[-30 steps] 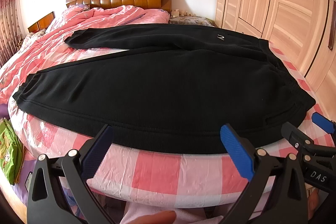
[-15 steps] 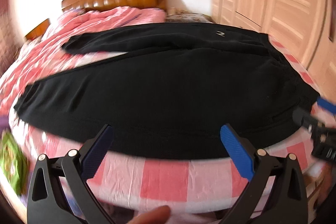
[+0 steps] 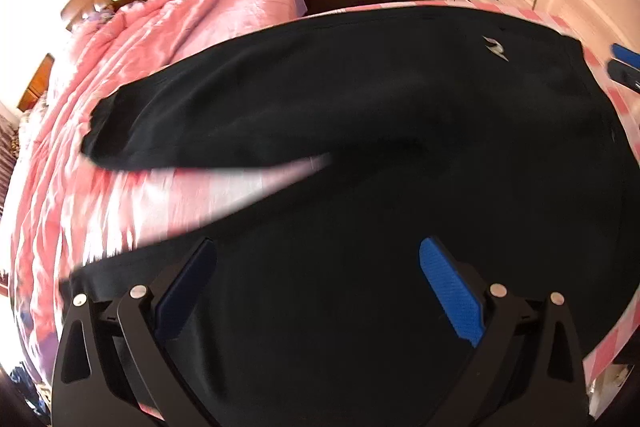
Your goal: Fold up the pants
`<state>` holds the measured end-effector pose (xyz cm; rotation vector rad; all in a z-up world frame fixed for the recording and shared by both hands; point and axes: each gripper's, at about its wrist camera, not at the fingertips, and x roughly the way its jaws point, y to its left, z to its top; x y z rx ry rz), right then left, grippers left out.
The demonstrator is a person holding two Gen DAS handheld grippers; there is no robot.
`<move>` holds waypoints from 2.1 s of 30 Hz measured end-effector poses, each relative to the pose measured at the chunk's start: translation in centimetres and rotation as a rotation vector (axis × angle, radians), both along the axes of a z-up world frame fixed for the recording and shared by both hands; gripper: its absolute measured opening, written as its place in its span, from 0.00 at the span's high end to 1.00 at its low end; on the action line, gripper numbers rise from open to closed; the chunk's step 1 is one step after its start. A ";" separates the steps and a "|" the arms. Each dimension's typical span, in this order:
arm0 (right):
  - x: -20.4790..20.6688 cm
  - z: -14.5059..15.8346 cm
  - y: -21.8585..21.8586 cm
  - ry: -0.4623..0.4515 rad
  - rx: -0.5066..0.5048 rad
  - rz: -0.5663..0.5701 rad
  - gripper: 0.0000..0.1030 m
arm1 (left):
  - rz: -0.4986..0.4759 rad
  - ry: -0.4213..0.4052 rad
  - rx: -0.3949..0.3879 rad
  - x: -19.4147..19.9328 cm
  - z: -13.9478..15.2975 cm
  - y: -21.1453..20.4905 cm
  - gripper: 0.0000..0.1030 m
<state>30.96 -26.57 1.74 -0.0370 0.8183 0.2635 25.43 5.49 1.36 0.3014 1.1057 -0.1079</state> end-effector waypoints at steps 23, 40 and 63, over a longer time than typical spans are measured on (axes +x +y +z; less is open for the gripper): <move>13.1 -5.5 1.3 0.125 -0.103 0.318 0.89 | 0.419 0.284 -0.562 23.8 -3.0 -1.8 0.03; -4.9 1.0 6.9 -0.307 -0.353 0.318 0.92 | 0.667 0.213 -0.663 23.5 -4.0 0.6 0.89; -29.1 -5.0 6.0 -0.197 -0.144 0.171 0.05 | 0.220 -0.256 -0.661 -15.4 -6.5 8.3 0.25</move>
